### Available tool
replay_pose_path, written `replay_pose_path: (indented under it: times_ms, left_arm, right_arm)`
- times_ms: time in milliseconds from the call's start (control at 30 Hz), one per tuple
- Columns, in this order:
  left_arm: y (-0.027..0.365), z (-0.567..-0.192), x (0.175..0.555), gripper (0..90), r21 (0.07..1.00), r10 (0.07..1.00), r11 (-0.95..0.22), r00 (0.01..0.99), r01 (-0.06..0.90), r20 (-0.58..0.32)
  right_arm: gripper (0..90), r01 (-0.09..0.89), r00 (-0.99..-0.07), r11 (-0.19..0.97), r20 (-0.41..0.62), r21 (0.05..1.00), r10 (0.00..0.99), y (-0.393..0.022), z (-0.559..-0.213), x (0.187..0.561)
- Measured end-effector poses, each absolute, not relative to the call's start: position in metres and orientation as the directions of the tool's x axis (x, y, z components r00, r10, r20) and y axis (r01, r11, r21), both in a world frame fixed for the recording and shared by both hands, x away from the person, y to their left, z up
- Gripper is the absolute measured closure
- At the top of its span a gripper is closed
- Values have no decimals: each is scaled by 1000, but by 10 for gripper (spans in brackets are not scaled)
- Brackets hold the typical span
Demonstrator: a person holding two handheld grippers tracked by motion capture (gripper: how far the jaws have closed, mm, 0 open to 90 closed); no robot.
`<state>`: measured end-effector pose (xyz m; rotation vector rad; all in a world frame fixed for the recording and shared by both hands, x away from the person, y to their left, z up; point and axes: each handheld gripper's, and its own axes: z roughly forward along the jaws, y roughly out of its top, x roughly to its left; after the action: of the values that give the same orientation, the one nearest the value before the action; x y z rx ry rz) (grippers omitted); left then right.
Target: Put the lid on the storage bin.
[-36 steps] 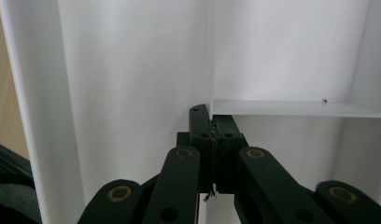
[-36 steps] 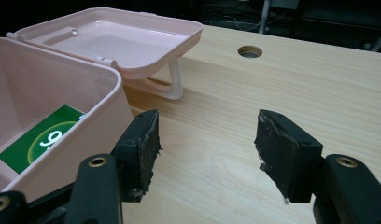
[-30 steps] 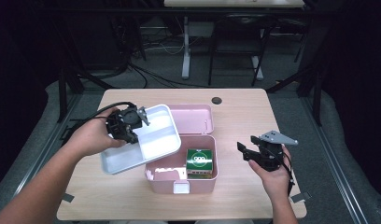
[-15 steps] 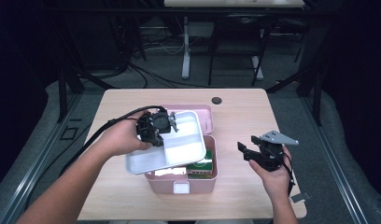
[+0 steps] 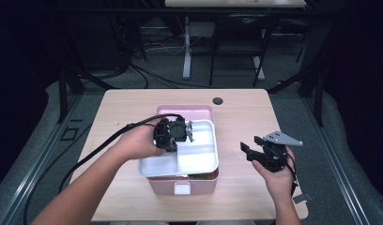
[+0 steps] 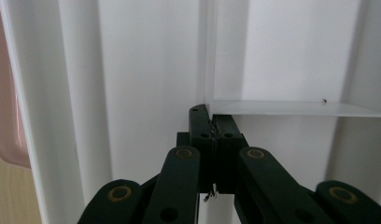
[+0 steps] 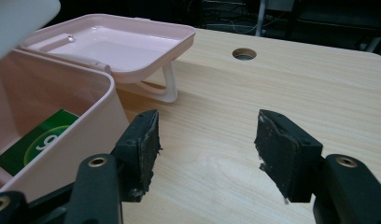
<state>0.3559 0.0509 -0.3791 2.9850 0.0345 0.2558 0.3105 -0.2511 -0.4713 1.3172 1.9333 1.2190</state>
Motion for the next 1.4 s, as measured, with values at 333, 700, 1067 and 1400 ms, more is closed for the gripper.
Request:
replay_pose_path:
  times_ms: [333, 700, 1067, 1400]
  left_arm:
    - [41, -395, 355, 891, 107, 13, -994, 988, -4, 154]
    - [34, -408, 359, 891, 97, 13, -995, 991, 0, 129]
    - [37, -418, 363, 890, 114, 24, -993, 992, 10, 127]
    - [34, -428, 364, 890, 101, 17, -995, 992, 5, 123]
  right_arm:
    - [392, 466, -410, 135, 78, 874, 909, -250, -472, 311]
    - [392, 468, -413, 136, 80, 873, 907, -250, -473, 311]
    - [392, 467, -417, 139, 78, 873, 906, -250, -473, 311]
    - [392, 471, -420, 143, 79, 870, 904, -248, -475, 313]
